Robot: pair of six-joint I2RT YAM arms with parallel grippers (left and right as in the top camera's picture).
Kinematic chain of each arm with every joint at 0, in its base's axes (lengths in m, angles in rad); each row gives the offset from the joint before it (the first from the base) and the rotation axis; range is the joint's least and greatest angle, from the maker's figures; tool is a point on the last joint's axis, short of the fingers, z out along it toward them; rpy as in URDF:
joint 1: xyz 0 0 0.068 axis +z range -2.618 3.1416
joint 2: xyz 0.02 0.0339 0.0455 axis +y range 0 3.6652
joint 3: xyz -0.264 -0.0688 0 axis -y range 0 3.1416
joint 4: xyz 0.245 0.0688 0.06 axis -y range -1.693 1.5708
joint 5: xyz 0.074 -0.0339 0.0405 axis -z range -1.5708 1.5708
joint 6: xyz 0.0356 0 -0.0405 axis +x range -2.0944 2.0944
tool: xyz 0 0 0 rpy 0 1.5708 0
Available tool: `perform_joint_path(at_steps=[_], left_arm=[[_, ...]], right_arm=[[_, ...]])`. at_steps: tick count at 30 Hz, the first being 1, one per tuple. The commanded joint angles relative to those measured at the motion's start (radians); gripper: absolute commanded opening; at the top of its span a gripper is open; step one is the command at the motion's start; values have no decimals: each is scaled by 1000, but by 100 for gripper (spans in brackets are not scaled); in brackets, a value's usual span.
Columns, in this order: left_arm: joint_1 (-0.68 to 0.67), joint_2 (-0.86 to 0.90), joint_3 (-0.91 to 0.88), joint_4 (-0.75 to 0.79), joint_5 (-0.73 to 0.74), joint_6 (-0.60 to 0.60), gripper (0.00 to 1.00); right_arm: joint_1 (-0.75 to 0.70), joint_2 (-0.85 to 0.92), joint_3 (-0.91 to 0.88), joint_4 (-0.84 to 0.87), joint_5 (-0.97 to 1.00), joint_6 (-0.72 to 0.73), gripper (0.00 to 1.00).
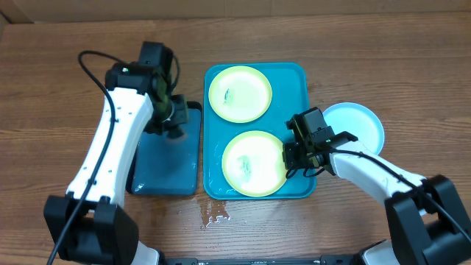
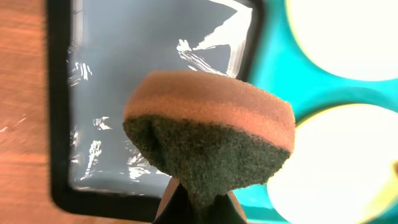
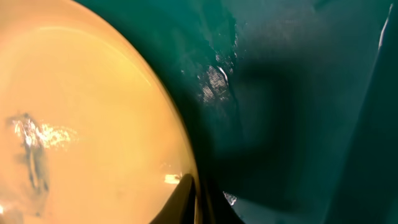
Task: Clean dirty plates on tray and stack at the side
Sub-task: 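Scrub the lower yellow plate with the sponge in the left gripper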
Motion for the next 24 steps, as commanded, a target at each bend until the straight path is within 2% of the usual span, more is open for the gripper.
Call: perform_joint_path(at_steps=[1, 3, 8, 14, 21, 24], left_arm=[[-78, -14, 16, 11, 77, -8, 4], [-126, -8, 4, 24, 78, -39, 4], [-258, 24, -63, 124, 101, -175, 4], [-435, 117, -195, 396, 183, -352, 4], [-496, 270, -199, 507, 218, -455, 4], [-481, 298, -198, 498, 134, -458, 4]], right_arm=[[-4, 21, -8, 4, 27, 3, 4], [-4, 21, -8, 2, 34, 32, 4], [-4, 21, -8, -27, 170, 216, 4], [-4, 21, -8, -35, 163, 202, 4], [-4, 21, -8, -36, 162, 202, 4], [-4, 21, -8, -39, 162, 202, 4]])
